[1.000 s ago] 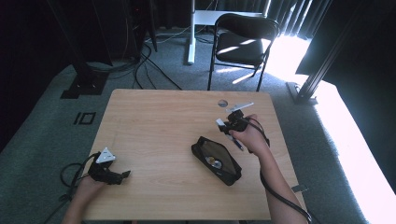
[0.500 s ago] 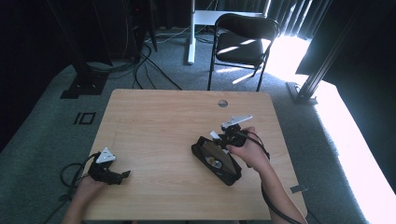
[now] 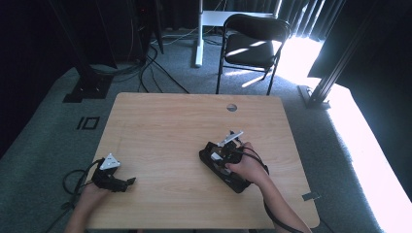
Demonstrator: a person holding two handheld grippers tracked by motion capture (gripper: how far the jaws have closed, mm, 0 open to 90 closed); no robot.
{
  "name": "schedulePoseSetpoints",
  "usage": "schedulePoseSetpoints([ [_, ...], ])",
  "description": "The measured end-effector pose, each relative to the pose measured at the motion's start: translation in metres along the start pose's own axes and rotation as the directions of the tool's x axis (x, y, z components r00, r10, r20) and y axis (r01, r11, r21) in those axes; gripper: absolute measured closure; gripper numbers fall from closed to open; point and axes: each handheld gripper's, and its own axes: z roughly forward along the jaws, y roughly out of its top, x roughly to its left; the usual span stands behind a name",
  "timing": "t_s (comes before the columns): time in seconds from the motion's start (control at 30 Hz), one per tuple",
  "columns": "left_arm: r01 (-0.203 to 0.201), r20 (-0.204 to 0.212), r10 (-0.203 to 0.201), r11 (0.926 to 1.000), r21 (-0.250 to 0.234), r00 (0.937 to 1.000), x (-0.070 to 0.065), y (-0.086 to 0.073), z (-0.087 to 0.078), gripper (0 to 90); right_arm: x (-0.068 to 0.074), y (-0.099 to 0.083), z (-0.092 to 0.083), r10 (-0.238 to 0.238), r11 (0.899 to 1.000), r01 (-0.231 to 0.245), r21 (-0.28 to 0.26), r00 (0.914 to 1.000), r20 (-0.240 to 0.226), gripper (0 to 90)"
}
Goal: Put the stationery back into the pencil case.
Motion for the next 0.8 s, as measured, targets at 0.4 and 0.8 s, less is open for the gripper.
schedulePoseSetpoints([
  [0.4, 0.0, 0.0, 0.0, 1.0, 0.0, 1.0, 0.0, 0.0, 0.0, 0.6, -0.003, -0.002, 0.022, 0.004, 0.998, -0.005, 0.057, 0.9999, 0.013, 70.4],
  [0.8, 0.0, 0.0, 0.0, 1.0, 0.0, 1.0, 0.0, 0.0, 0.0, 0.6, 0.001, -0.002, 0.031, -0.023, 0.994, 0.021, 0.11, 0.9996, 0.017, 68.7],
])
